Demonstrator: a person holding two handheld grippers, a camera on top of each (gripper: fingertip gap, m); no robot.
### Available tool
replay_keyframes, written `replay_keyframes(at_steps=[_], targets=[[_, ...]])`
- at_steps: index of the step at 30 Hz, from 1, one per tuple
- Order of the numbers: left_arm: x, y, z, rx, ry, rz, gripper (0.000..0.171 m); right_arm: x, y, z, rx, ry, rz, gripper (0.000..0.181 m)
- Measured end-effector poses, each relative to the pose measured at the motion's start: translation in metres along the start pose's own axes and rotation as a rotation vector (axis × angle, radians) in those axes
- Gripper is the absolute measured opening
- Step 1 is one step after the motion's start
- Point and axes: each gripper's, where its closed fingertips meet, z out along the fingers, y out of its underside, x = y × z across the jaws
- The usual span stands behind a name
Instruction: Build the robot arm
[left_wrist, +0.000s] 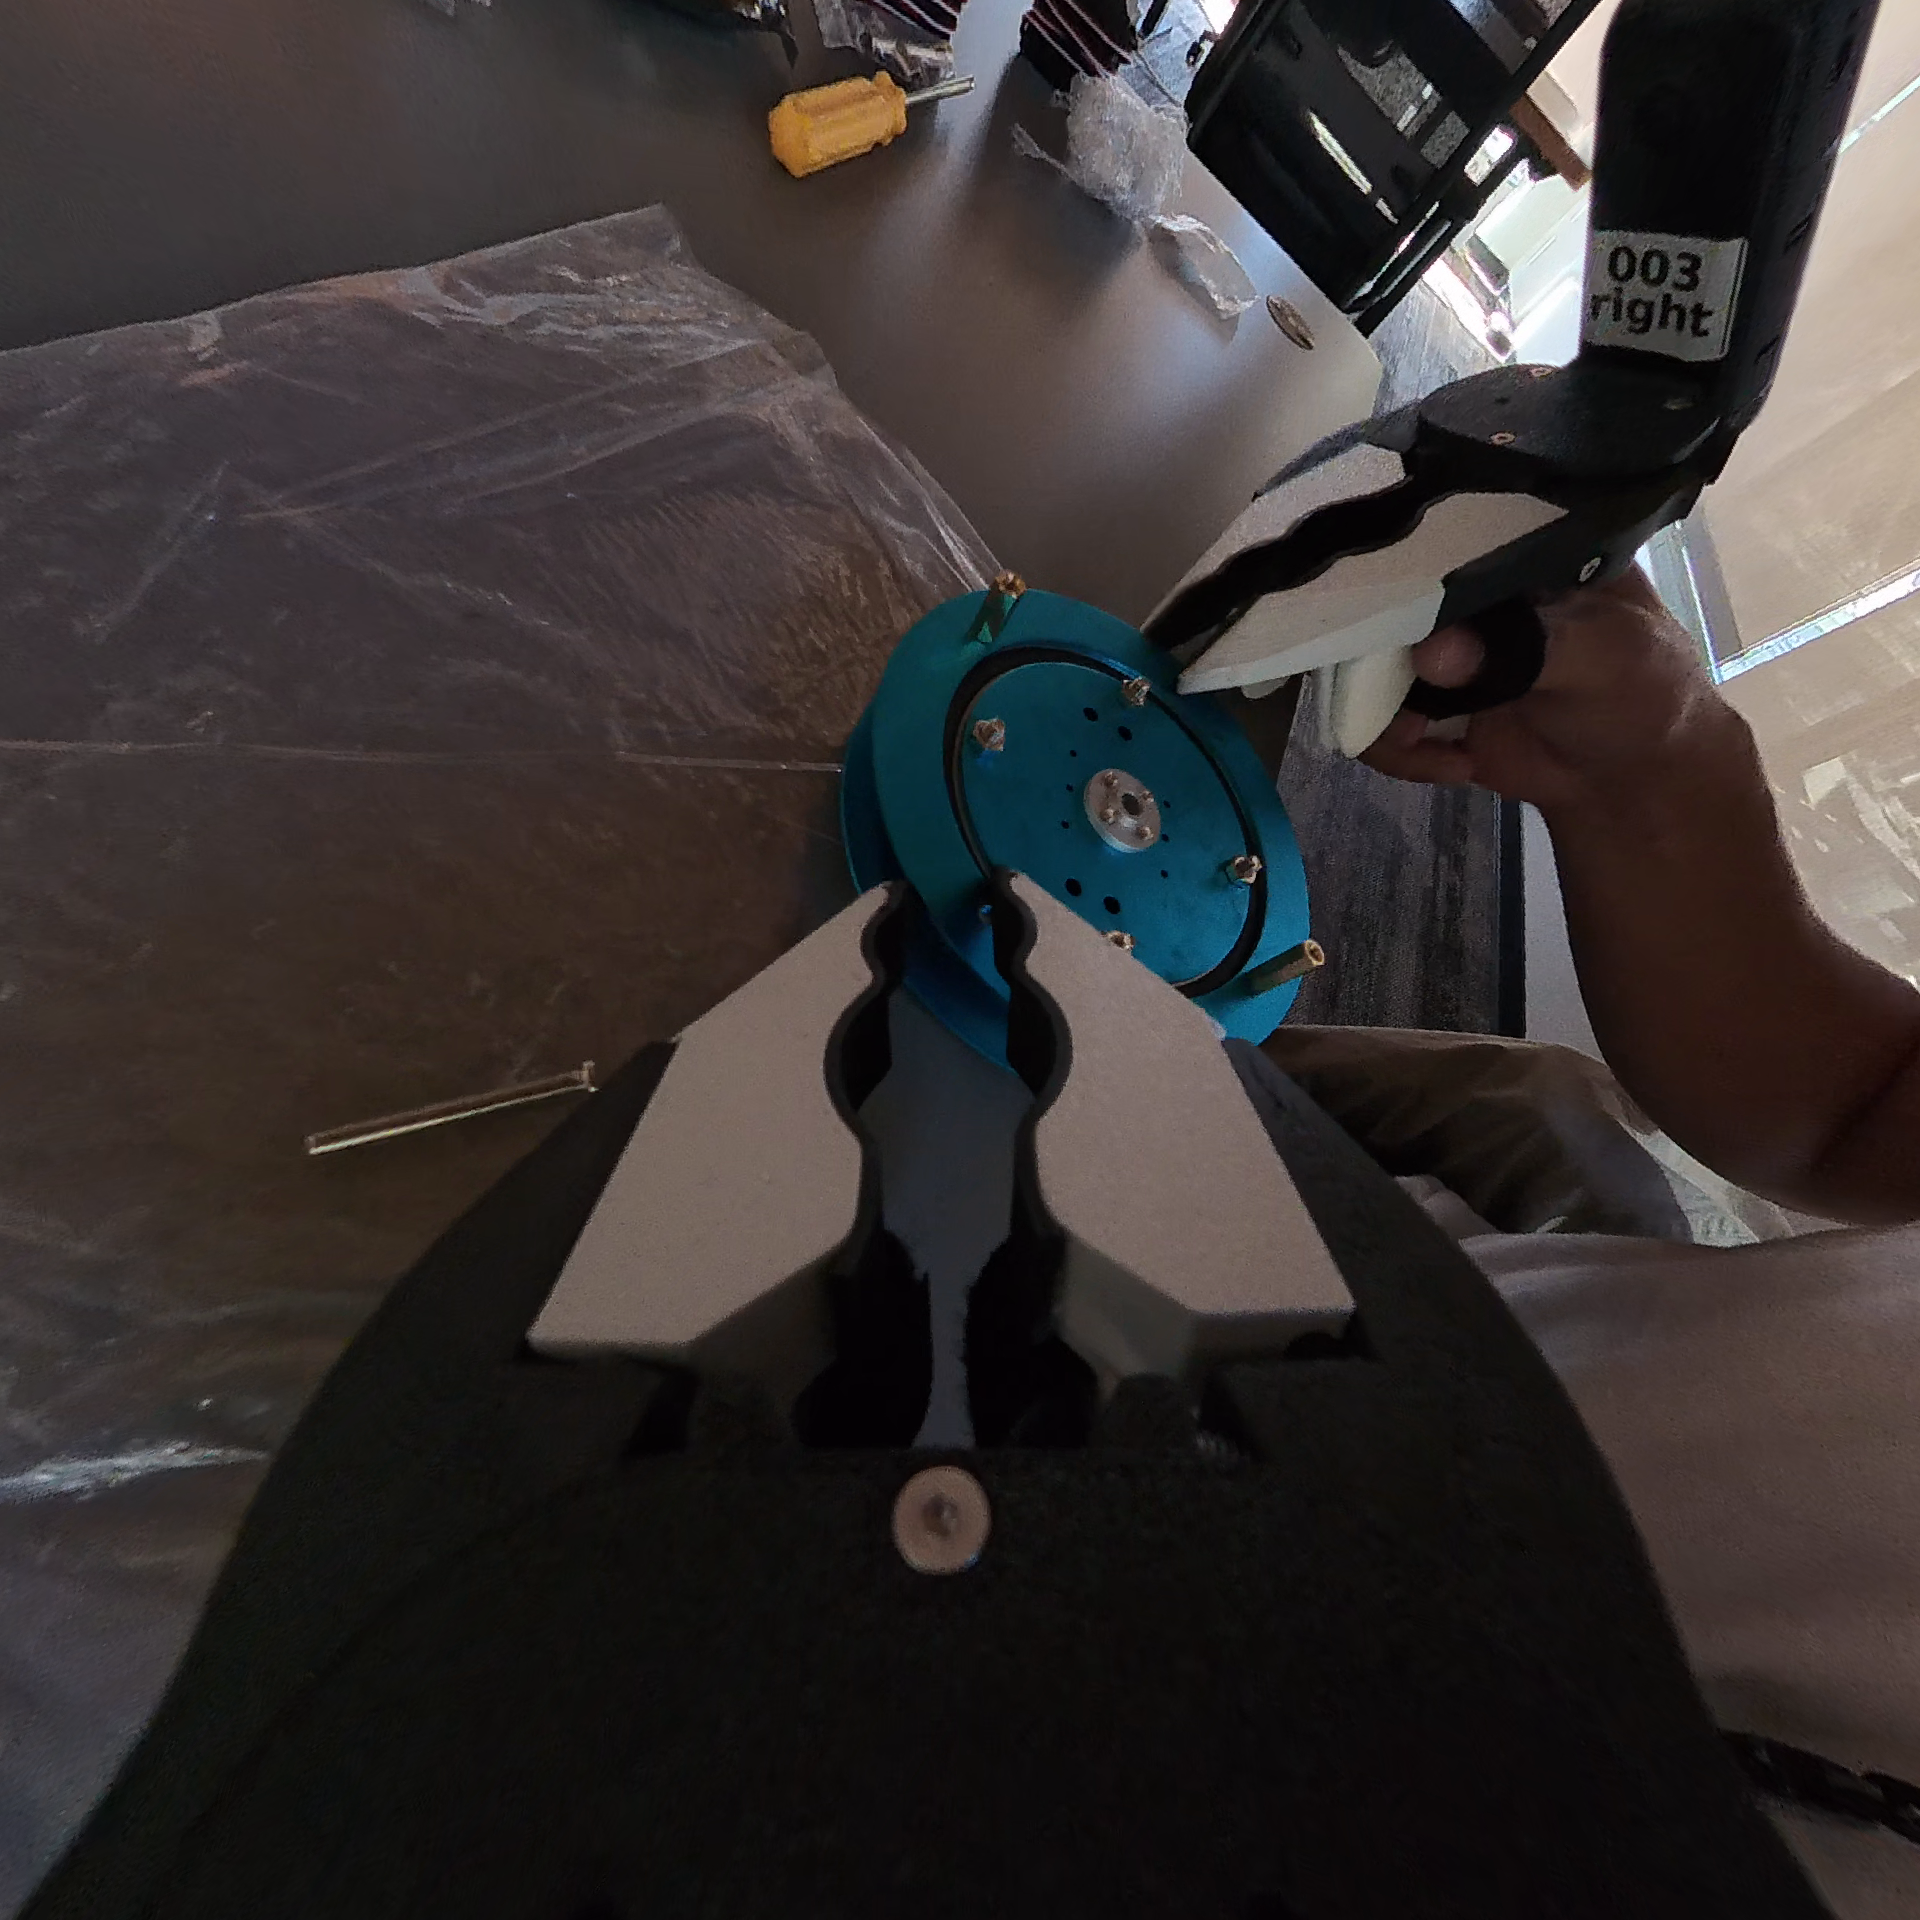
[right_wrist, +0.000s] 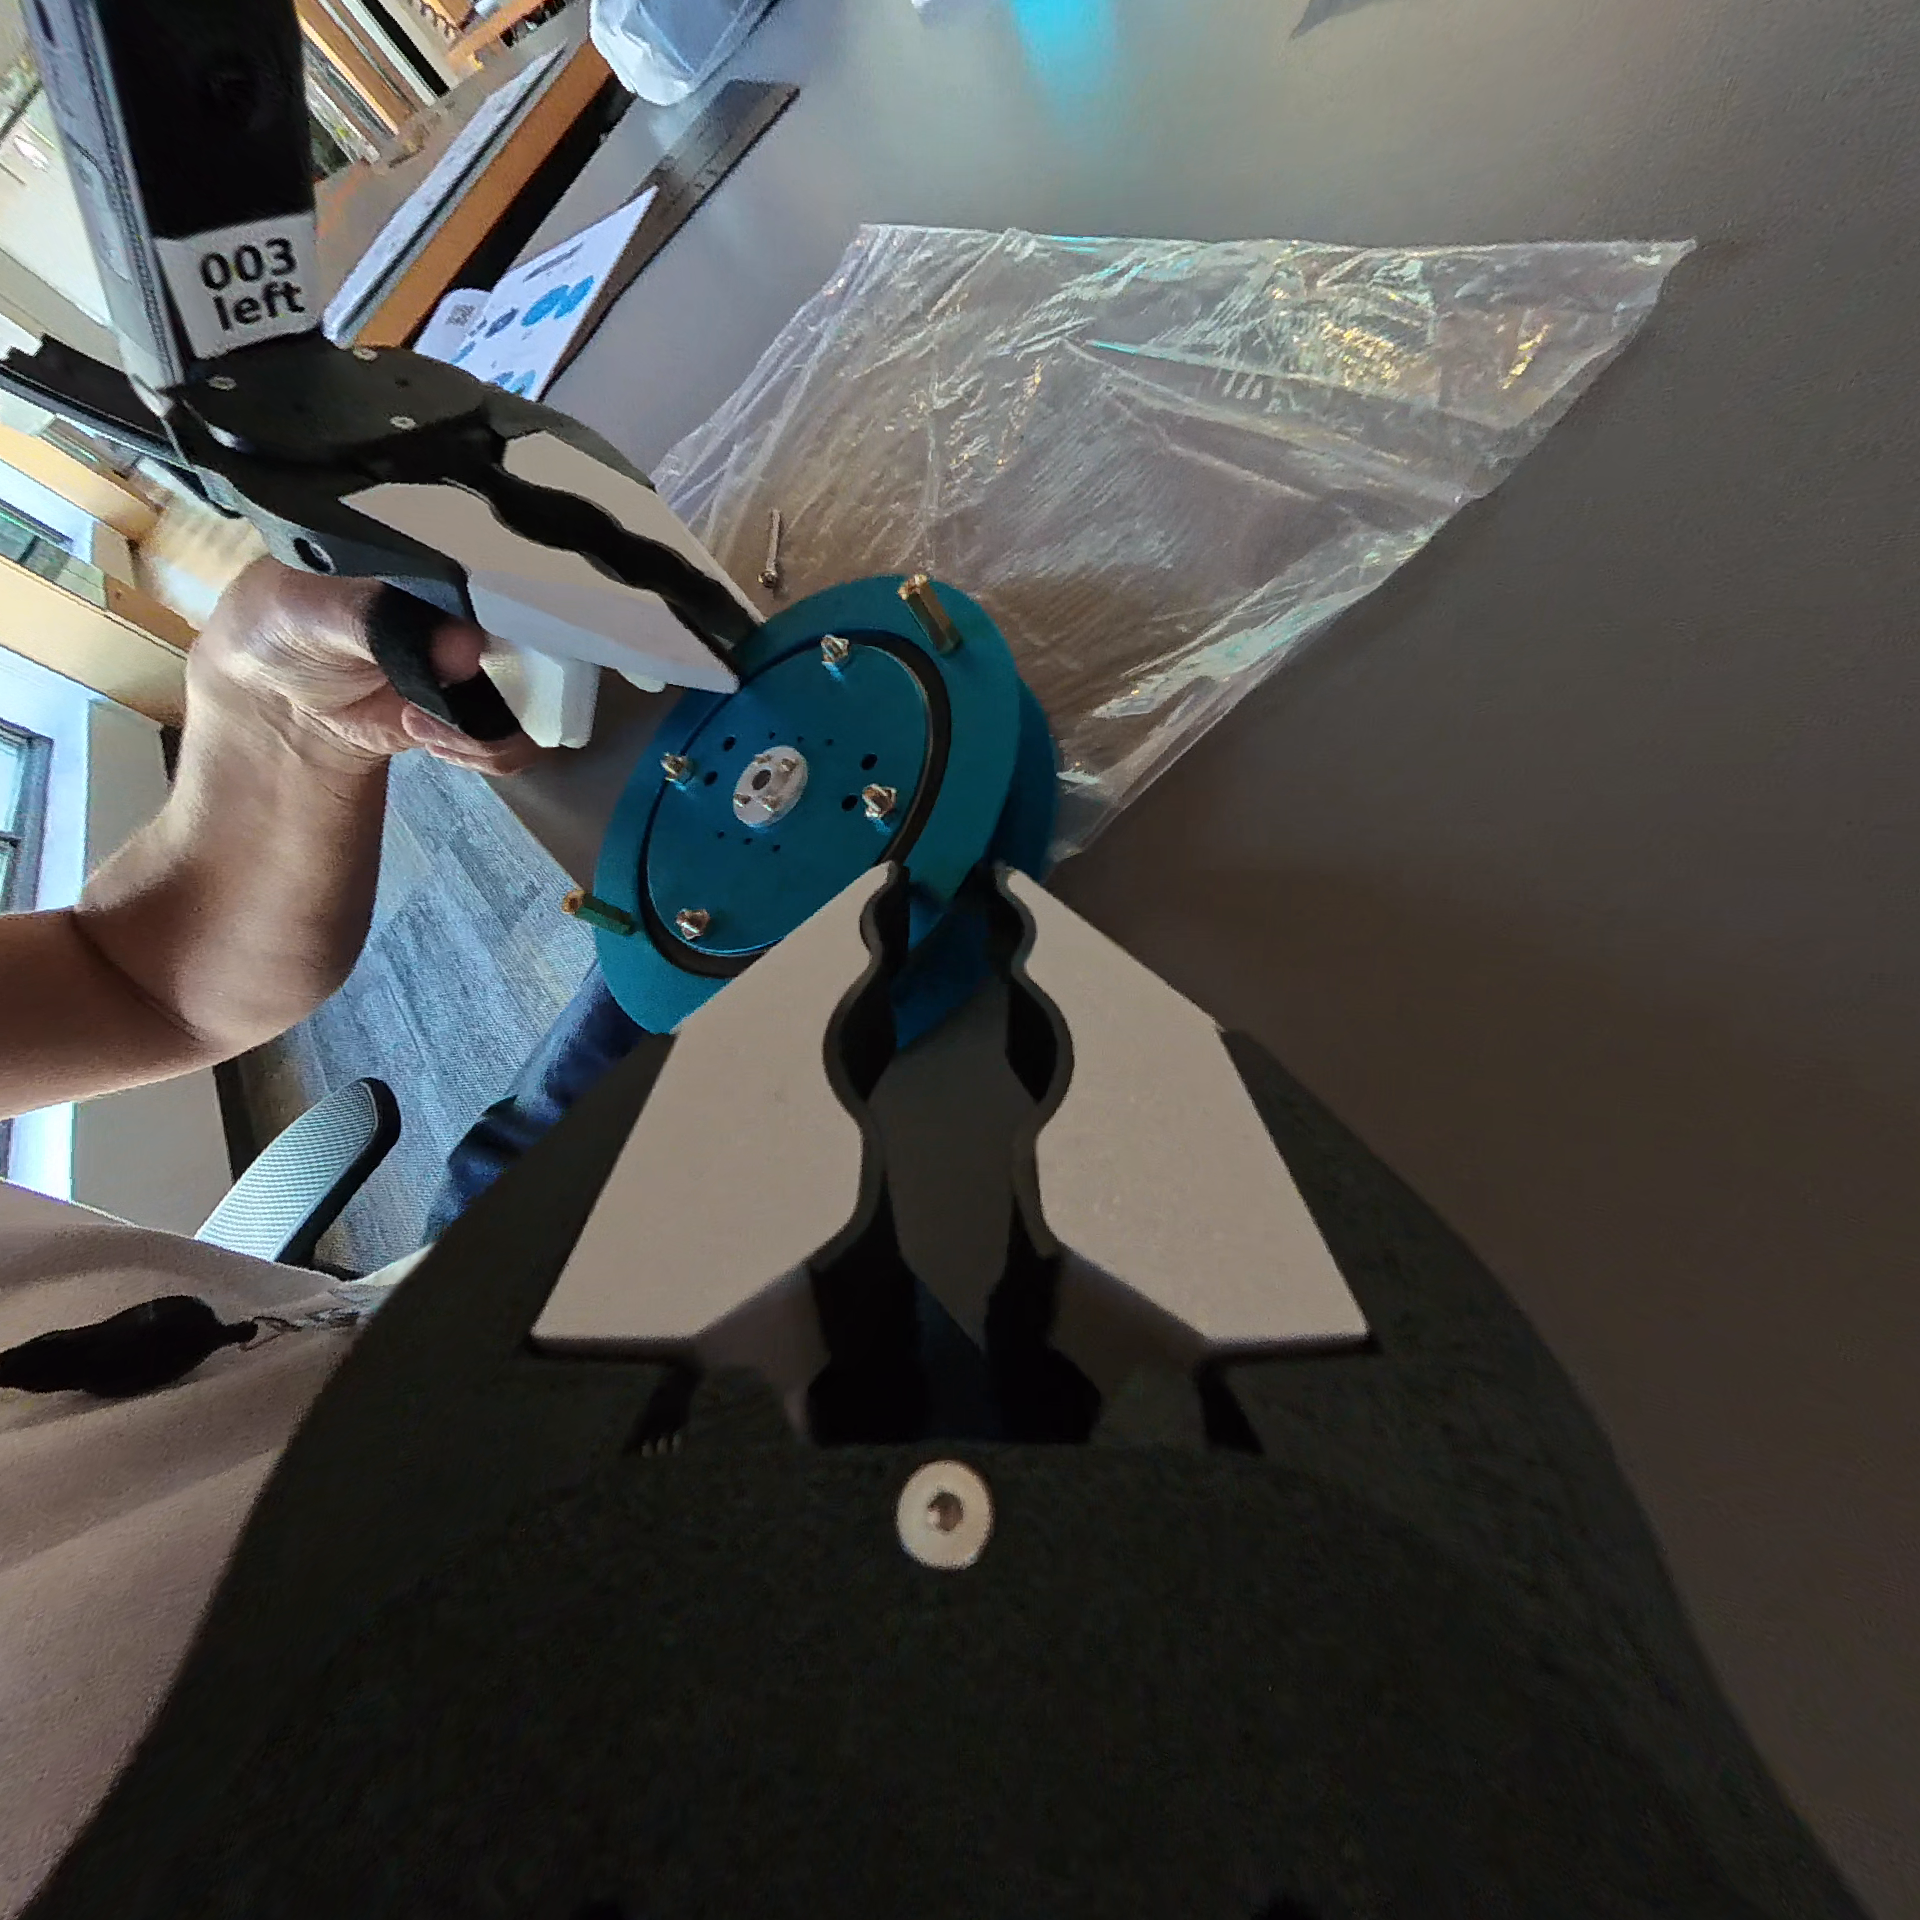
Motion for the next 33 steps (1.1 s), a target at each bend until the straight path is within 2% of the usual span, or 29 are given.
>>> replay_keyframes(at_steps=[6, 12, 17, 22, 28, 33], targets=[[-0.004, -0.004, -0.001, 0.022, -0.015, -0.011, 0.016, 0.002, 0.001, -0.003, 0.011, 0.013, 0.008, 0.017], [-0.003, -0.004, -0.002, 0.025, -0.012, -0.002, 0.016, 0.000, 0.003, -0.005, 0.016, 0.034, -0.073, 0.018], [-0.001, -0.006, 0.000, 0.027, 0.031, -0.040, 0.015, -0.005, 0.002, 0.001, 0.023, -0.012, -0.033, 0.018], [-0.006, -0.012, -0.004, 0.055, 0.038, -0.065, 0.016, -0.004, 0.000, -0.015, 0.068, -0.007, 0.000, 0.022], [-0.008, -0.008, 0.002, 0.011, -0.002, -0.010, 0.015, -0.020, 0.014, -0.019, 0.053, 0.059, -0.180, 0.033], [-0.013, -0.010, 0.000, 0.022, -0.017, -0.014, 0.014, -0.029, 0.013, -0.010, 0.077, 0.000, -0.149, 0.034]])
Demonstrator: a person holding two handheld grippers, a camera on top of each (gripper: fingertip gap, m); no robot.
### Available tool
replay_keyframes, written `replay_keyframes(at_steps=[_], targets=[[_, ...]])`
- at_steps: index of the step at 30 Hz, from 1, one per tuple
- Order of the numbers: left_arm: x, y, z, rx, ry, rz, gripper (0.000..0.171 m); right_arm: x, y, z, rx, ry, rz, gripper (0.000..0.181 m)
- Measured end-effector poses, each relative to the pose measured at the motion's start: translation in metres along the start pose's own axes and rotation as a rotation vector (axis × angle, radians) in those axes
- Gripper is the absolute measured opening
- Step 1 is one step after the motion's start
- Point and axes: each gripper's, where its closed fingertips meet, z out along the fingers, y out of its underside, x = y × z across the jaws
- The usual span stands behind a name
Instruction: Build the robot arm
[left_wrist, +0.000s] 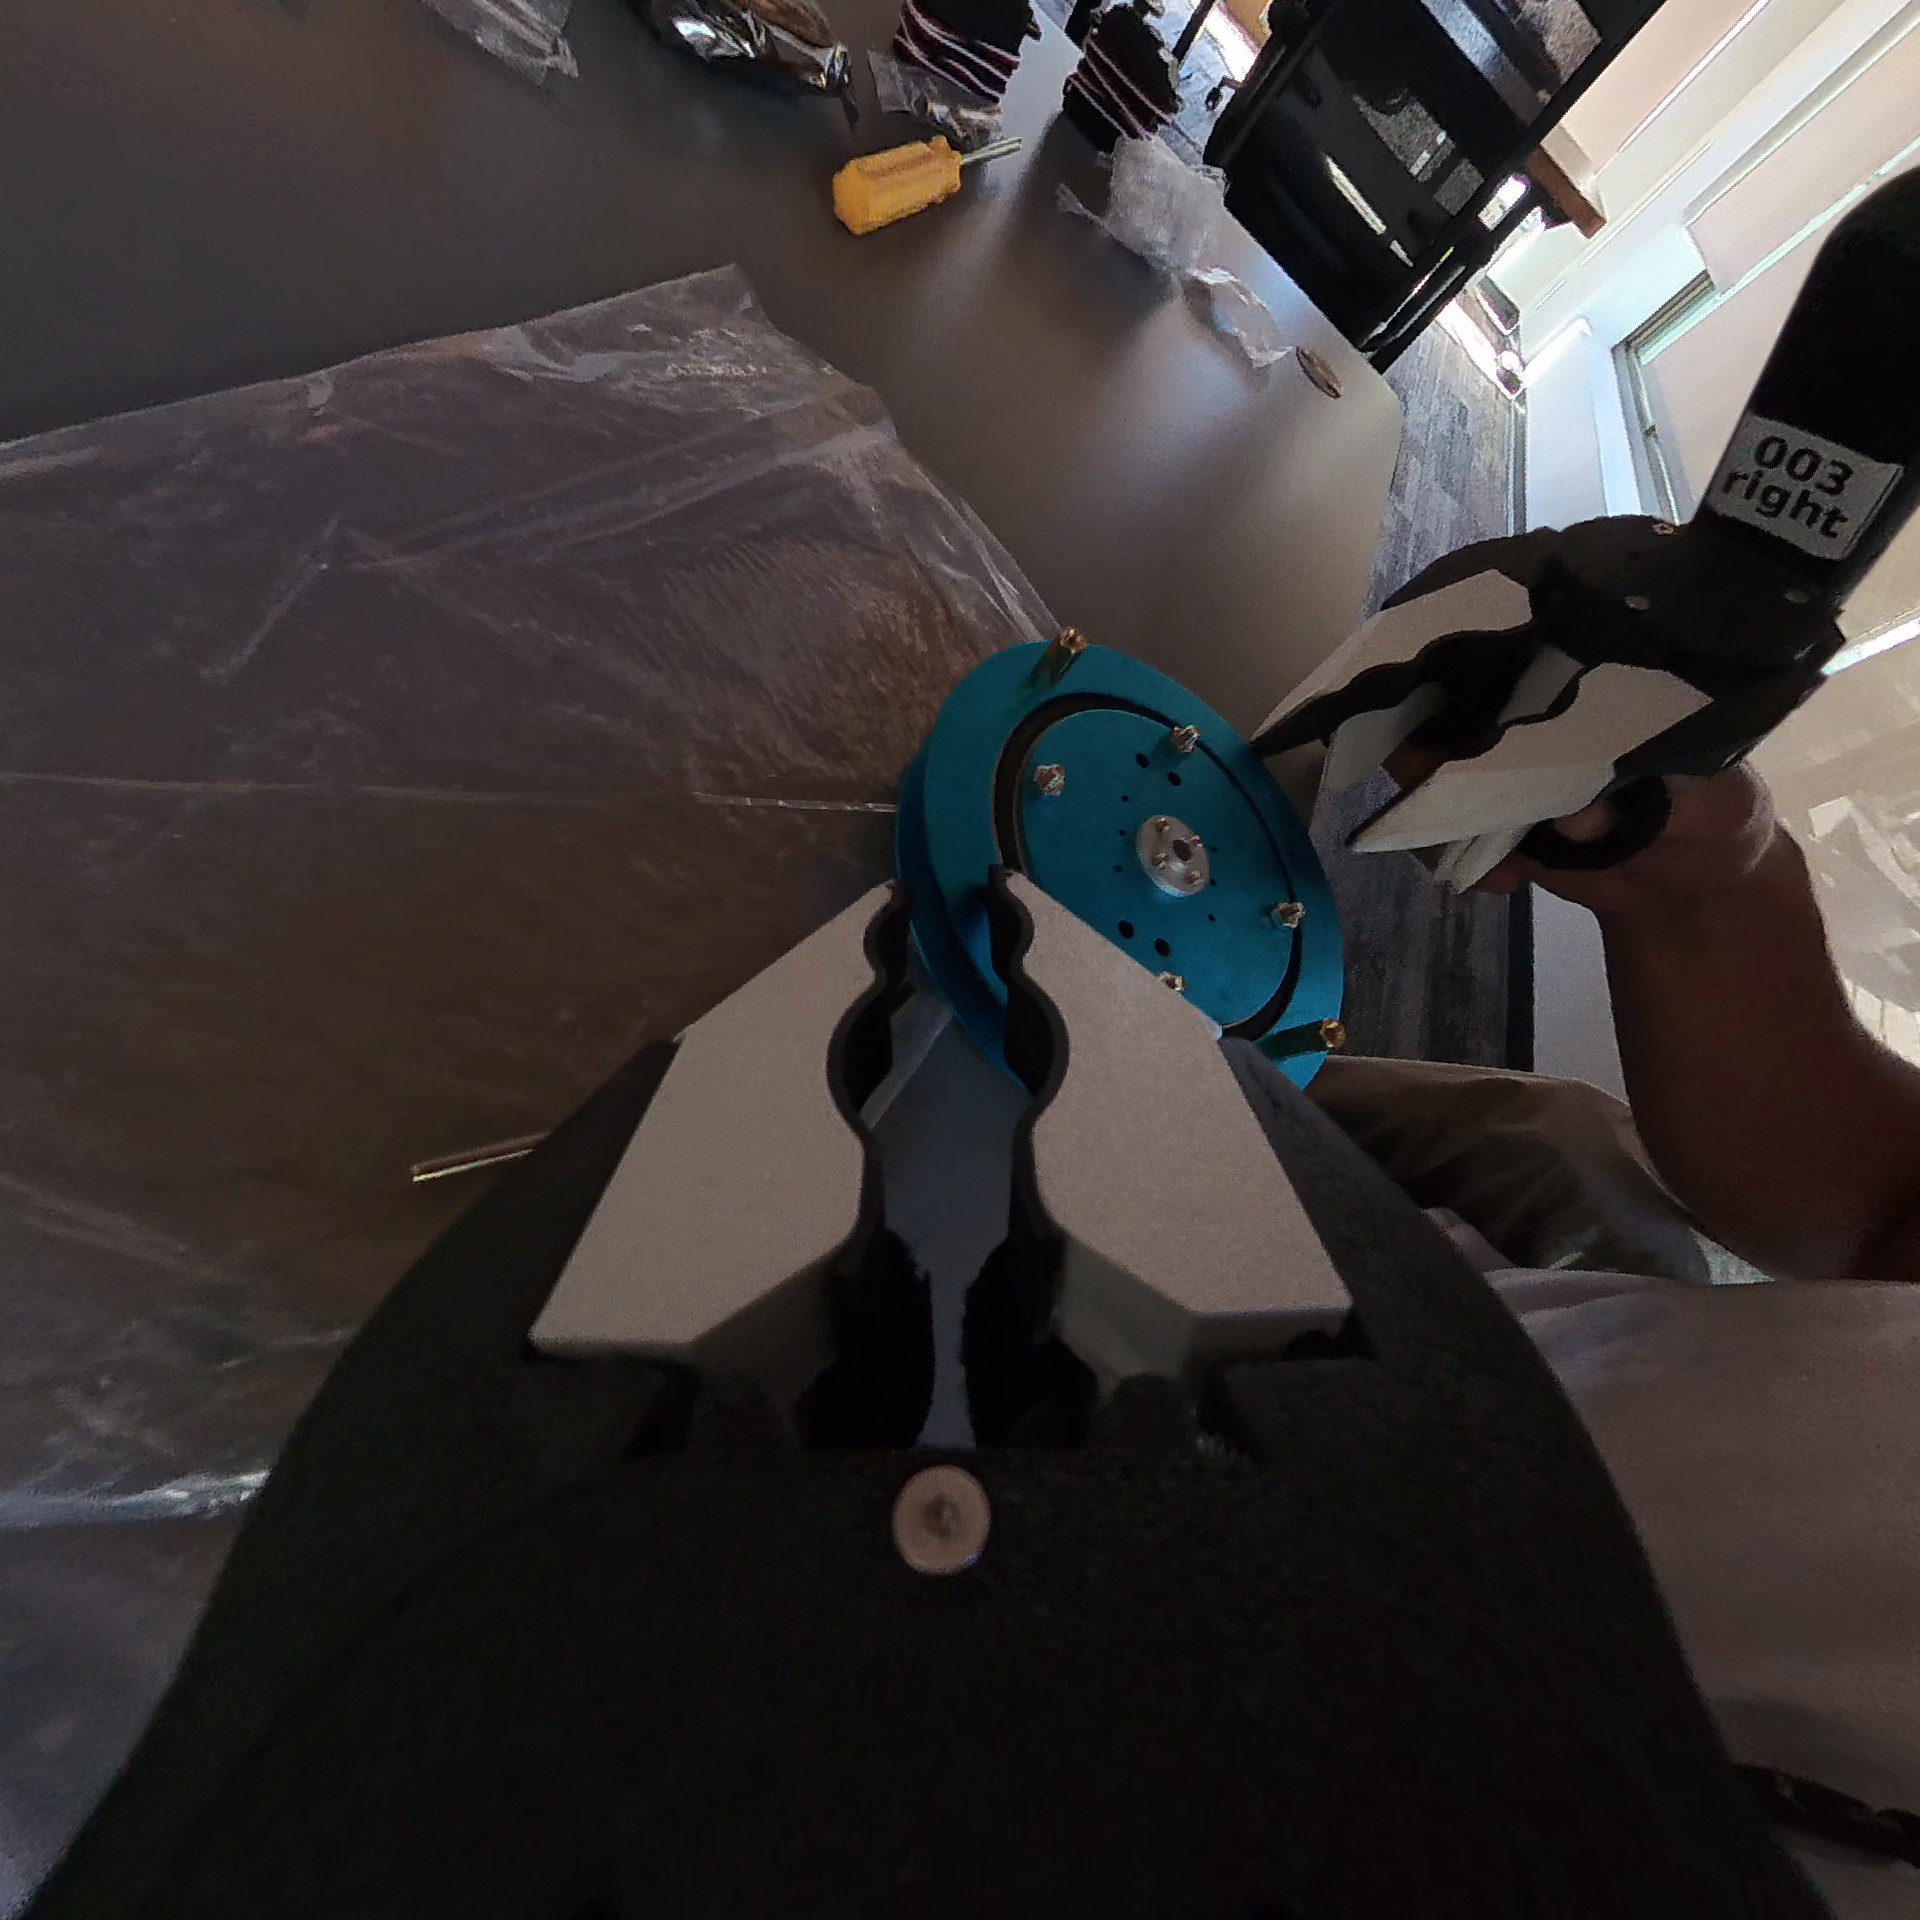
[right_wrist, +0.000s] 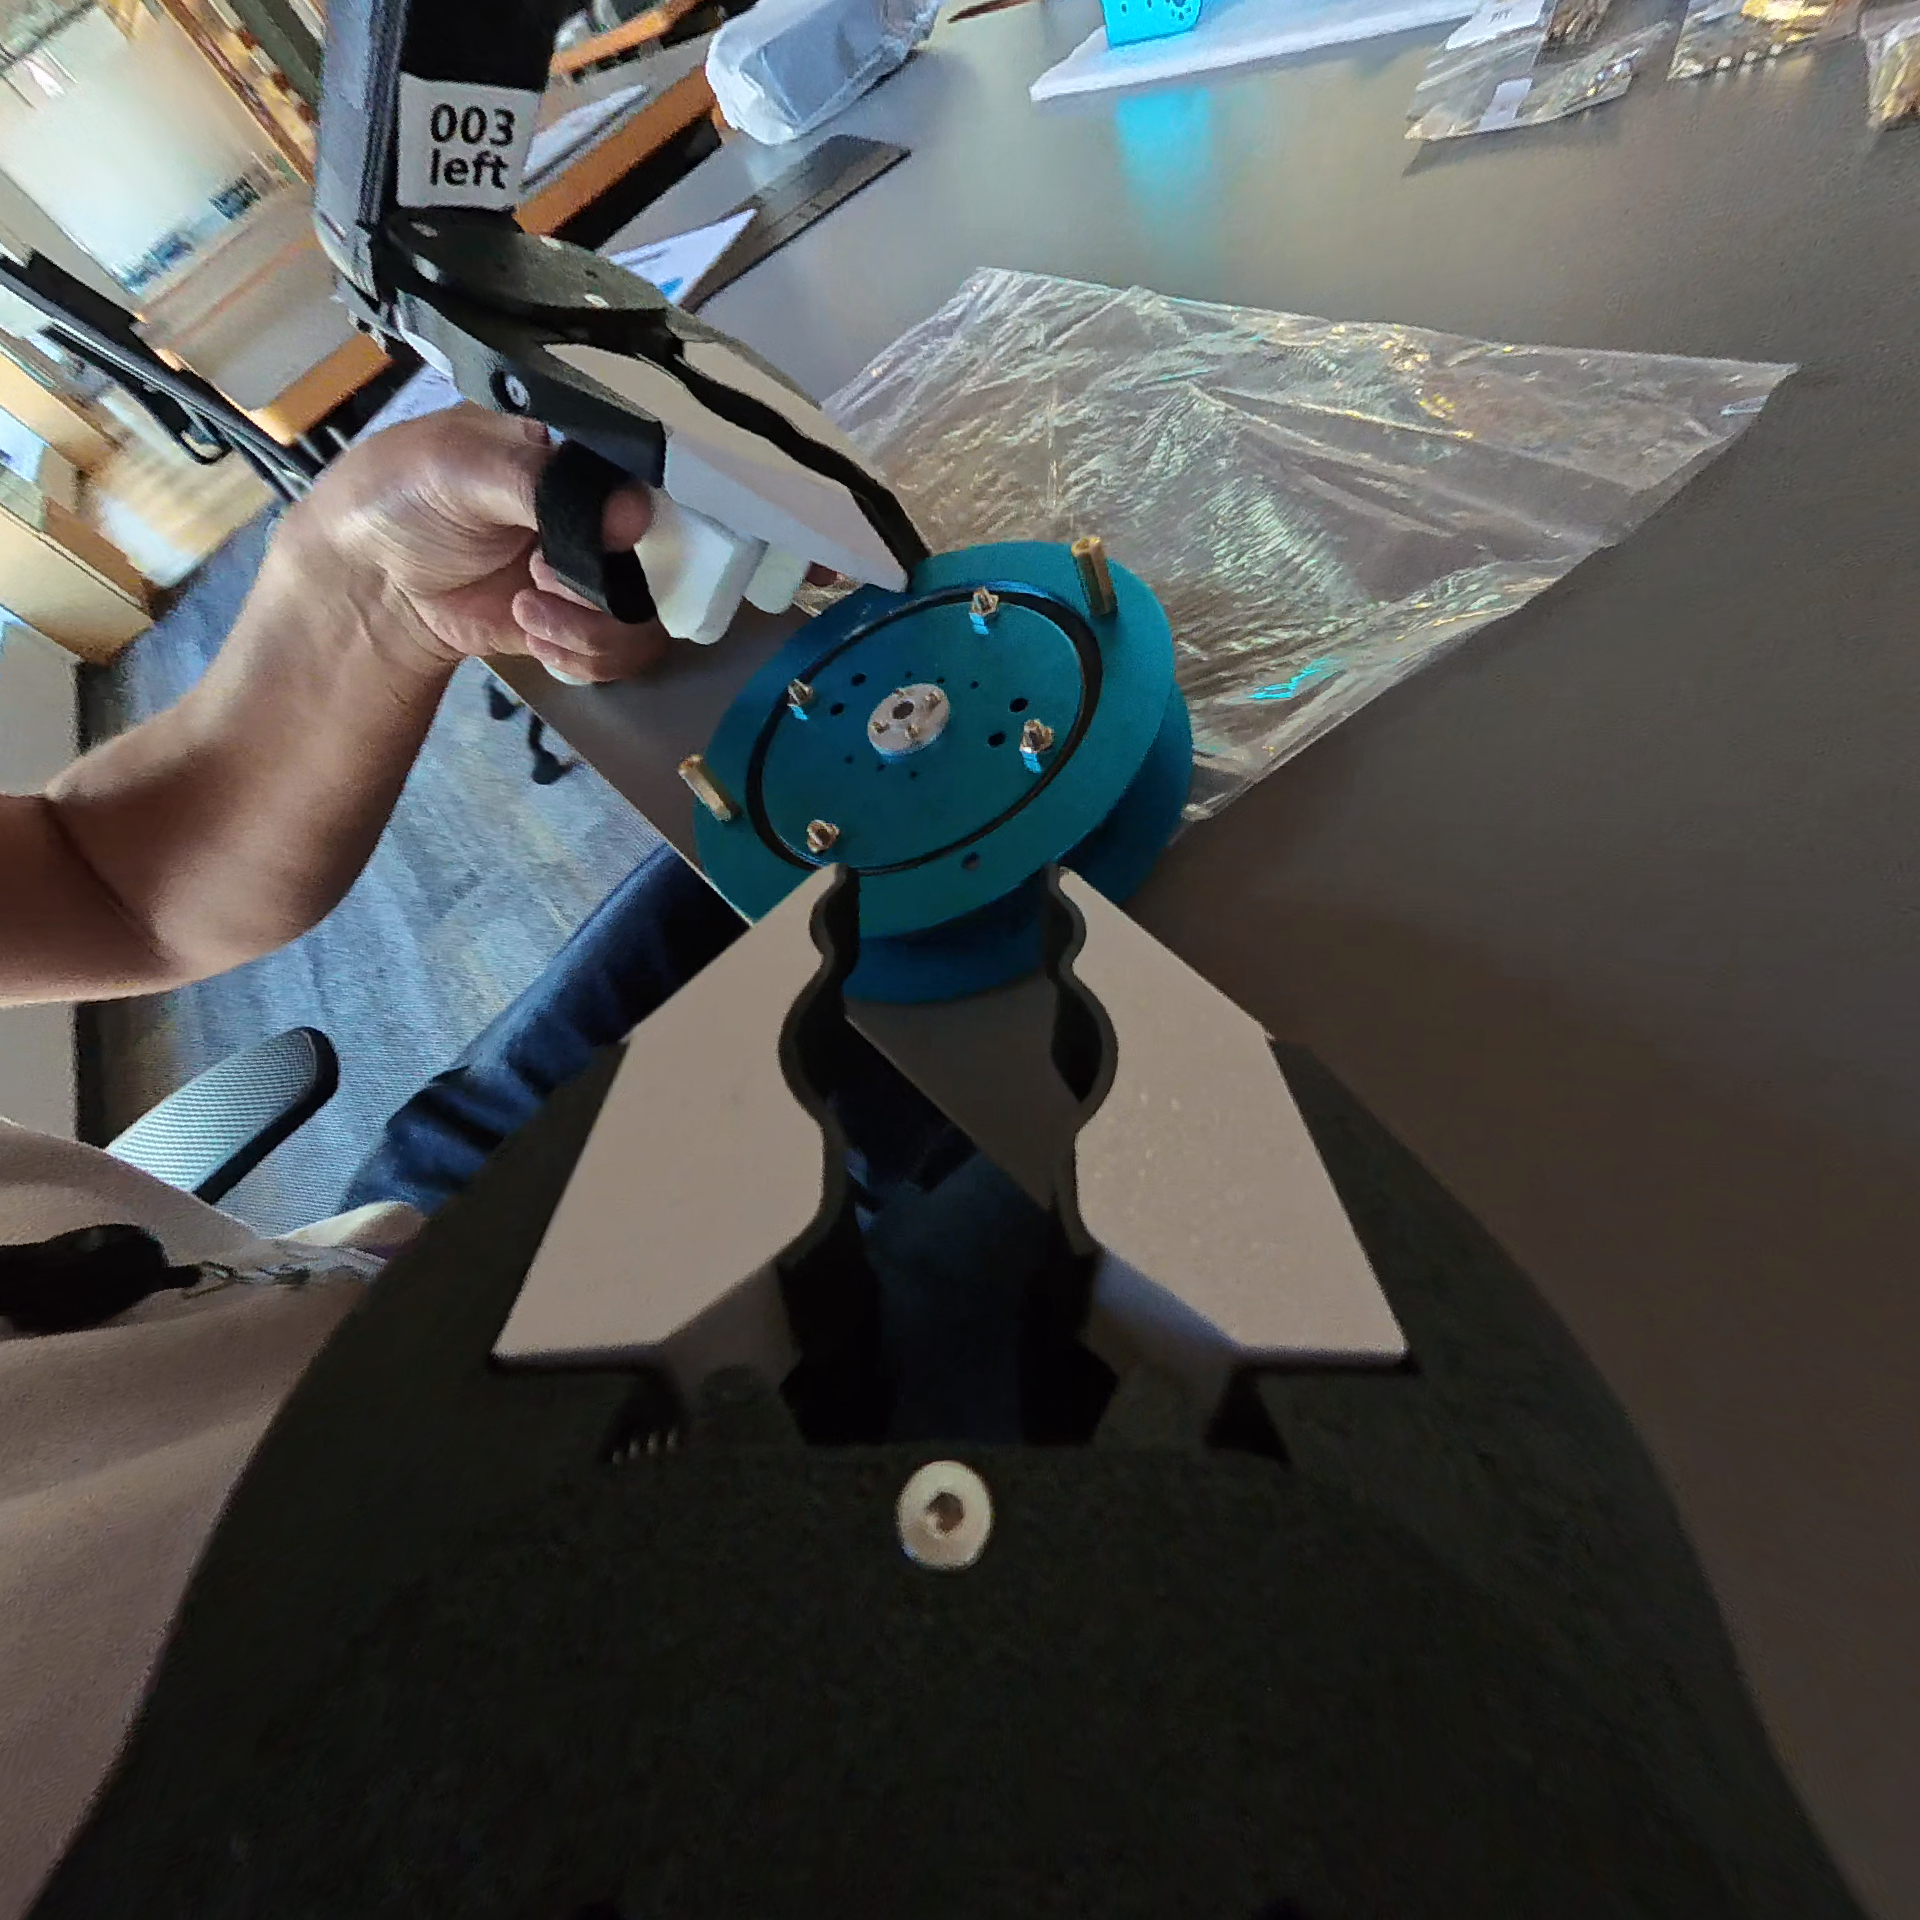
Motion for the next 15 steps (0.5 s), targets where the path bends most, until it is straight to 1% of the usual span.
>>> replay_keyframes(at_steps=[2, 5, 8, 10, 12, 13, 15], targets=[[0.000, 0.000, -0.002, 0.009, -0.003, -0.002, 0.014, 0.001, -0.001, -0.002, 0.010, -0.012, 0.020, 0.035], [0.003, -0.002, -0.008, 0.048, -0.016, 0.032, 0.017, 0.009, -0.005, -0.011, 0.033, 0.042, -0.011, 0.035], [0.012, 0.001, -0.019, 0.088, -0.038, 0.120, 0.019, 0.002, -0.006, -0.015, 0.048, 0.058, -0.088, 0.033], [0.020, 0.001, -0.024, 0.118, -0.059, 0.189, 0.019, -0.004, -0.002, -0.011, 0.039, 0.075, -0.150, 0.032], [0.022, 0.007, -0.023, 0.090, -0.092, 0.208, 0.020, 0.003, 0.005, -0.005, 0.004, 0.136, -0.155, 0.034], [0.022, 0.009, -0.021, 0.072, -0.103, 0.204, 0.019, 0.005, 0.006, -0.002, 0.001, 0.140, -0.138, 0.035], [0.027, 0.014, -0.014, 0.047, -0.086, 0.198, 0.019, 0.001, 0.003, 0.002, 0.033, 0.088, -0.066, 0.037]])
